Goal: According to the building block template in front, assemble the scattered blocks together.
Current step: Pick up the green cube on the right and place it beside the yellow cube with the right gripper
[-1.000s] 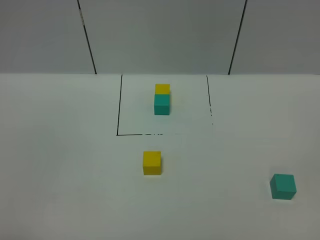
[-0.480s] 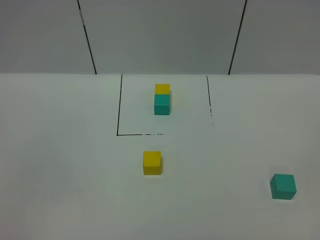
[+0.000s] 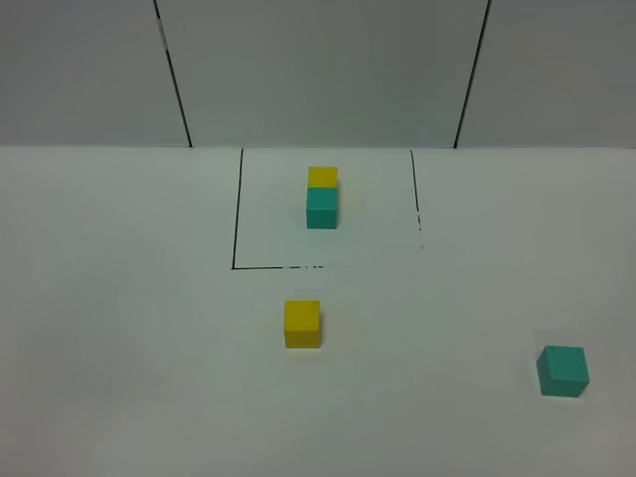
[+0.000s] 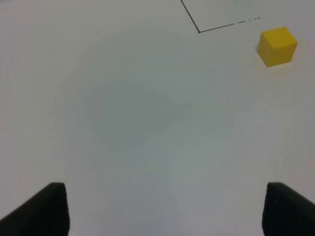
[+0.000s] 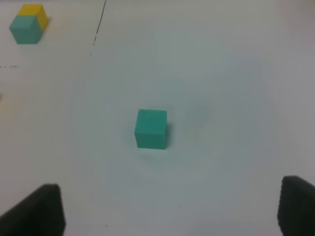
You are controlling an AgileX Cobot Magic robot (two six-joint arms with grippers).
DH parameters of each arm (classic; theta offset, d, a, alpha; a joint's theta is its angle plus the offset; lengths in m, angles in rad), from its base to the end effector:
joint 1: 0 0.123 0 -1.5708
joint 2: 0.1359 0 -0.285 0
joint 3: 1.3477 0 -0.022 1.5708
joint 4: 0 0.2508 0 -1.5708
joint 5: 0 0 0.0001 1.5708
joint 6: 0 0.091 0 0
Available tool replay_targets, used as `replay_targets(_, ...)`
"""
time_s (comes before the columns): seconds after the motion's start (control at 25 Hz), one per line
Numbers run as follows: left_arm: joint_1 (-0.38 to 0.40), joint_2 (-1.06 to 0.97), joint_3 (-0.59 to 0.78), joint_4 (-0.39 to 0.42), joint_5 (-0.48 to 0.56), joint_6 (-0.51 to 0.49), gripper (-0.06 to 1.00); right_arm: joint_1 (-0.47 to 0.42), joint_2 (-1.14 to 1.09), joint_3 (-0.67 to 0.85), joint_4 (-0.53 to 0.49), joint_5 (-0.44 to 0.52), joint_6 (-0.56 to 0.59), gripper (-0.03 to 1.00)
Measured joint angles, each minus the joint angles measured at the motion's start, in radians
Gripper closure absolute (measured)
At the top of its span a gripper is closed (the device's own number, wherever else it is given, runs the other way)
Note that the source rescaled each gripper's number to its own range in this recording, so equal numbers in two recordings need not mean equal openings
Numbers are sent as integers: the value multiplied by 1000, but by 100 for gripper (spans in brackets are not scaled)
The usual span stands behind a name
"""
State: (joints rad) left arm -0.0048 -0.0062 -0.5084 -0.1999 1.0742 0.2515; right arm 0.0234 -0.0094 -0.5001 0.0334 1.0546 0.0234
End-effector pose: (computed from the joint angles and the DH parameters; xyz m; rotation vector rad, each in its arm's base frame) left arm -0.0083 -0.0159 0.2798 0.2716 2.0098 -0.0836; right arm -0.0061 0.0025 0.2778 -0.0016 2.0289 0.0694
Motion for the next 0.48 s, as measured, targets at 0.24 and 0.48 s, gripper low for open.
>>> replay_targets(0.24,0,-2,0,0,0,-1,24,0,0,0,0,0,0,23)
replay_targets(0.48,0,-2,0,0,0,-1,24,0,0,0,0,0,1,23)
